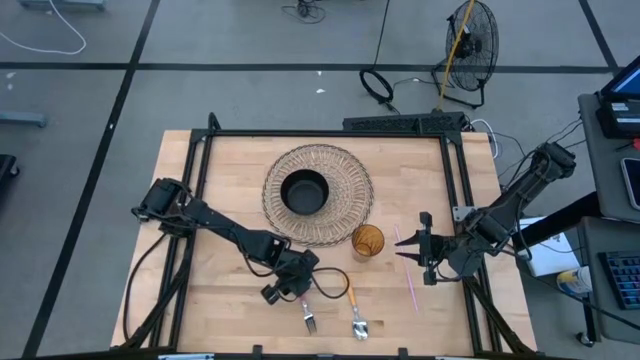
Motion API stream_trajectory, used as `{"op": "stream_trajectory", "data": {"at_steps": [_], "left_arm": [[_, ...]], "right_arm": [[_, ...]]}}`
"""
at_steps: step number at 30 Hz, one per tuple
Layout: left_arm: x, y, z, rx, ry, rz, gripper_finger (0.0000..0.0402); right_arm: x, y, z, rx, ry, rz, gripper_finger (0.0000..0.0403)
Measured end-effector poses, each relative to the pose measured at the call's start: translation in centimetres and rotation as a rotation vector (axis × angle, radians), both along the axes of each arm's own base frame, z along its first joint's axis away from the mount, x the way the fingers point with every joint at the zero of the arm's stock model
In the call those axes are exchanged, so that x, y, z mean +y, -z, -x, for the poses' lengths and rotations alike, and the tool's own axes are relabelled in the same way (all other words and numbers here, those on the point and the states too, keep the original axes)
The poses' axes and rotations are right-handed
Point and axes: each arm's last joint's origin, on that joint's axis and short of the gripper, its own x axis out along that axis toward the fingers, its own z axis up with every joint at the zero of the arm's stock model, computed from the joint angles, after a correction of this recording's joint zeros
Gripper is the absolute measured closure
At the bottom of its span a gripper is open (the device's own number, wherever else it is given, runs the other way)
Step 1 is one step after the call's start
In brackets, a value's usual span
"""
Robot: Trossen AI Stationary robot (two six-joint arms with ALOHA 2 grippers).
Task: Pick & Place Utensil
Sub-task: Put the pink fork into the black bowl on the woven mat
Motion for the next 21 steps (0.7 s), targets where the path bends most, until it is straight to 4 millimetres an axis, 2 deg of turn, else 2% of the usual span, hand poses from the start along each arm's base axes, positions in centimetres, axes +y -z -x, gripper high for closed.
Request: {"op": "stream_trajectory", "data": {"at_steps": [12, 21], "left_arm": [[0.0, 0.2, -0.1, -0.012, -0.002, -0.032, 0.0293], [-0.6, 1.3, -0.1, 0.022, 0.011, -0.007, 0.0293]], "right_arm": [[0.0, 0.0, 0.0, 0.0, 0.0, 0.0, 0.0314], [0.0, 0.0, 0.0, 0.0, 0.0, 0.0, 0.0314]]}}
